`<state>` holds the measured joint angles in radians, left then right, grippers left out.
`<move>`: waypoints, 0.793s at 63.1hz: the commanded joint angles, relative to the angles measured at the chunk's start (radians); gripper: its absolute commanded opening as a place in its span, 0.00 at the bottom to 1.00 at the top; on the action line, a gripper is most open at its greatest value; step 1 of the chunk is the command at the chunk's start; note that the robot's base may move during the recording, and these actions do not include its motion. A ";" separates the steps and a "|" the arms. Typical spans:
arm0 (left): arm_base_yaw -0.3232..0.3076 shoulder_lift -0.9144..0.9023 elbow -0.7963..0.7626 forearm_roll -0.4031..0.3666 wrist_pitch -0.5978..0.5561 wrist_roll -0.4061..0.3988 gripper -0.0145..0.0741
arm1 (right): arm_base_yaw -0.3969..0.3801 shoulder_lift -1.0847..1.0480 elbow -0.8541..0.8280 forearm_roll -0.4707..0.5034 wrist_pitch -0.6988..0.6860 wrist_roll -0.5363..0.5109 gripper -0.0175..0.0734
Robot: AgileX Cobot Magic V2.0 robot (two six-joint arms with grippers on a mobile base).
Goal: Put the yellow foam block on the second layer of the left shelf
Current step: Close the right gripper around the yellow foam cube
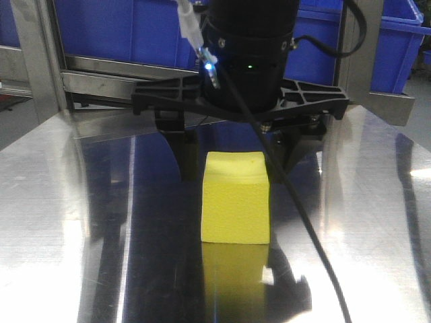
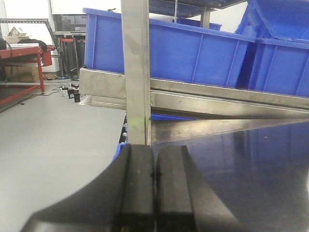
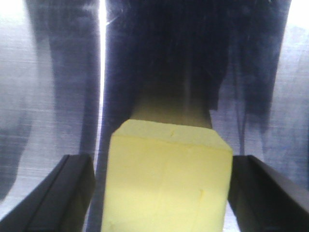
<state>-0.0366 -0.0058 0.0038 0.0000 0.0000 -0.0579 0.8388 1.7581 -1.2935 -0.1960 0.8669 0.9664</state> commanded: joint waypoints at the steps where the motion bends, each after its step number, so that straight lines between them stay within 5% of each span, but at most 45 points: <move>1: -0.008 -0.018 0.025 -0.006 -0.080 -0.003 0.30 | 0.000 -0.022 -0.032 -0.027 -0.022 0.000 0.89; 29: -0.008 -0.018 0.025 -0.006 -0.080 -0.003 0.30 | -0.004 -0.008 -0.019 -0.019 -0.022 0.000 0.89; 50: -0.008 -0.018 0.025 -0.006 -0.080 -0.003 0.30 | -0.004 -0.008 -0.019 -0.016 -0.020 0.000 0.74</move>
<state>-0.0366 -0.0058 0.0038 0.0000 0.0000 -0.0579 0.8388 1.7947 -1.2917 -0.1960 0.8652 0.9669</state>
